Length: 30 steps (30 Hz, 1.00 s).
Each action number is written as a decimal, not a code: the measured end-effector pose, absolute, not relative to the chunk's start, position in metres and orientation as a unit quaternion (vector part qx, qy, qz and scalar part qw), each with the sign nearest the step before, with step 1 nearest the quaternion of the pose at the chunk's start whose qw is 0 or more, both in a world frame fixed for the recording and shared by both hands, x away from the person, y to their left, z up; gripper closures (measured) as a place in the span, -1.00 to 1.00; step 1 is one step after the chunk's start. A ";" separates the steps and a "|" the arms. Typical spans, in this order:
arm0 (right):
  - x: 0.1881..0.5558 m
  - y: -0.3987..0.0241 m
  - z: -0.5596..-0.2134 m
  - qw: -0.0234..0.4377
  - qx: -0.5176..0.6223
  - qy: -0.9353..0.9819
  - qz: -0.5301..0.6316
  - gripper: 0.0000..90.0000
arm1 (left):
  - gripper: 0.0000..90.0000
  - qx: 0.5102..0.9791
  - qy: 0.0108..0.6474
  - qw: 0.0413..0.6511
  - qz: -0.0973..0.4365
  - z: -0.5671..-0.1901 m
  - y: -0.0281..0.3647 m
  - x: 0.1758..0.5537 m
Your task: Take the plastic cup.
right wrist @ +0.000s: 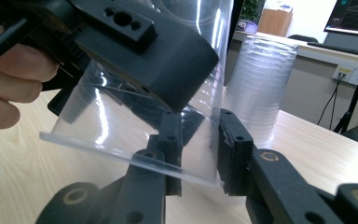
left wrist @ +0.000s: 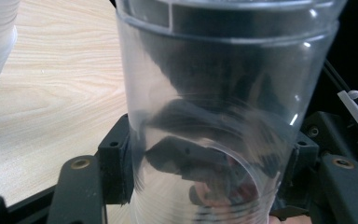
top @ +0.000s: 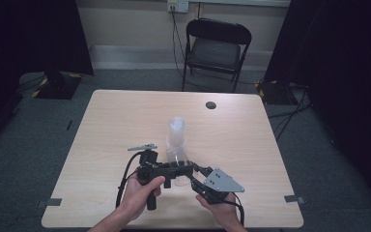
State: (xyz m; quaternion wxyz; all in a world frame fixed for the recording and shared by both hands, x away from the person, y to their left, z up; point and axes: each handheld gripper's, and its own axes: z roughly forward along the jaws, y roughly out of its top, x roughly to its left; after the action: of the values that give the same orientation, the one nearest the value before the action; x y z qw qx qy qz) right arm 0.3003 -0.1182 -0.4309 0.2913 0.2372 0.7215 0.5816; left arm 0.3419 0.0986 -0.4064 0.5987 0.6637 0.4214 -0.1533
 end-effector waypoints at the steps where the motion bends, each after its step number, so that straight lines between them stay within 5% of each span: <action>1: 0.301 -0.118 -0.431 0.295 0.234 0.723 0.579 0.62 | -0.20 0.664 0.421 0.598 -0.154 -0.407 0.098 0.342; 10: 0.298 -0.121 -0.427 0.311 0.235 0.714 0.582 0.75 | -0.24 0.655 0.415 0.607 -0.177 -0.410 0.098 0.343; 30: 0.296 -0.122 -0.425 0.307 0.238 0.725 0.569 0.91 | -0.57 0.662 0.401 0.620 -0.128 -0.408 0.107 0.347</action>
State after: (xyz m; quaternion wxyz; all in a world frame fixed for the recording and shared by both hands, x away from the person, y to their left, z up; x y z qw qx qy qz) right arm 0.2955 -0.1216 -0.4248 0.3066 0.2381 0.7246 0.5694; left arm 0.3468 0.1065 -0.4080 0.6204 0.6620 0.4007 -0.1278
